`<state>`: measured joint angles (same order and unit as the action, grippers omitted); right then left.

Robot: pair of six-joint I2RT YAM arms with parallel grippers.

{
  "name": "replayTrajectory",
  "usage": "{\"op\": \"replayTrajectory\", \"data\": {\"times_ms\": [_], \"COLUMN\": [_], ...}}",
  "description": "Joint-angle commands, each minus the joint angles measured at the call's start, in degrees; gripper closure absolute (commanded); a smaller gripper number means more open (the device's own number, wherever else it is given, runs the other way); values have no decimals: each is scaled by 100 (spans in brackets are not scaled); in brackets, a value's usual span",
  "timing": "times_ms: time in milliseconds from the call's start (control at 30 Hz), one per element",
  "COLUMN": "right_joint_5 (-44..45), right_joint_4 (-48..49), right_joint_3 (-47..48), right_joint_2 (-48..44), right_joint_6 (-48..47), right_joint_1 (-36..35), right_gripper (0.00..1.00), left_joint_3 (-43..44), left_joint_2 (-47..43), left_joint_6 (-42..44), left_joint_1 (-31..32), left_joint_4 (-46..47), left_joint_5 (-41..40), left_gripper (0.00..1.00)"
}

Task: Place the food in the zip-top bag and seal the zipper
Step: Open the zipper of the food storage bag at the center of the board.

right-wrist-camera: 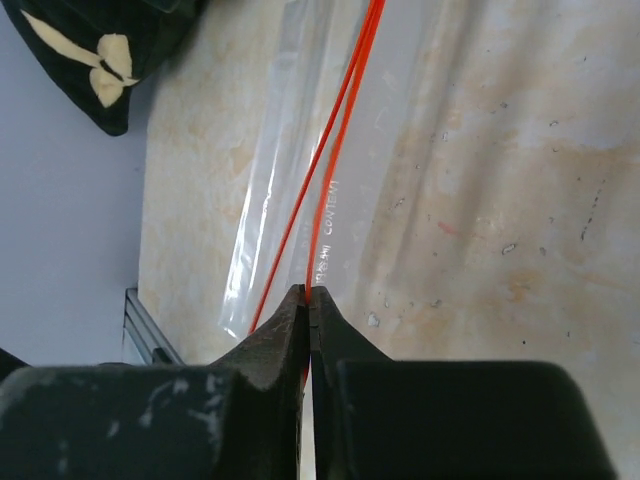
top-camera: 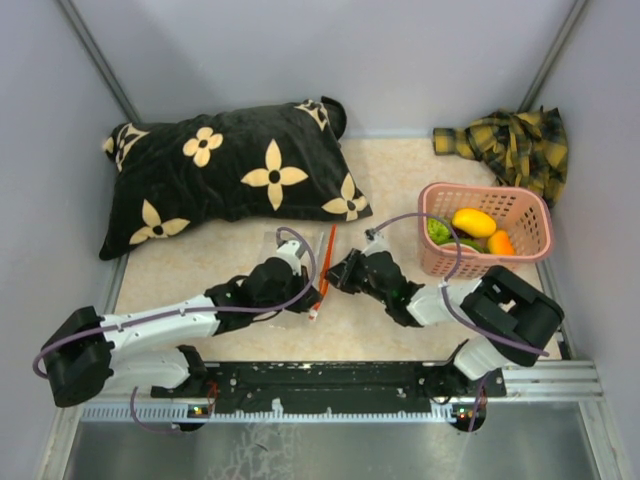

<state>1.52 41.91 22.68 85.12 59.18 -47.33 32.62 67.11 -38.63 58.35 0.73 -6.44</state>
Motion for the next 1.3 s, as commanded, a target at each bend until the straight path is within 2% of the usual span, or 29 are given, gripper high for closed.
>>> {"op": "replayTrajectory", "data": {"times_ms": [0,67,200,433,800,967,1133,1267], "right_joint_5": [90,273,644,1133,1637,1825,2025,2139], "right_joint_4": [-478,-1035,-2104,-3147,-3887,-4044,-4156,-4221], "right_joint_3": [445,660,1188,1688,2193,2322,2426,2460], "right_joint_2": [-377,-641,-1061,-1410,-1394,-1346,-1279,-1283], "right_joint_6": [-448,-771,-1436,-2086,-2748,-2906,-3010,-3067], "right_joint_1": [18,-33,-196,-391,-789,-901,-1020,-1060], "right_gripper": [100,100,100,100,100,100,100,100], "left_joint_3": [-5,43,148,585,1160,1411,1523,1546], "left_joint_2": [-194,-264,-468,-750,-370,13,393,547], "left_joint_6": [96,58,-82,16,244,342,372,488], "left_joint_1": [-8,-8,-16,-313,-985,-1051,-1100,-1122], "left_joint_4": [127,-63,-337,-697,-604,-514,-431,-522], "left_joint_5": [-164,-348,-799,-812,-14,220,318,74], "left_gripper": [97,85,54,35,29,27,26,29]}}
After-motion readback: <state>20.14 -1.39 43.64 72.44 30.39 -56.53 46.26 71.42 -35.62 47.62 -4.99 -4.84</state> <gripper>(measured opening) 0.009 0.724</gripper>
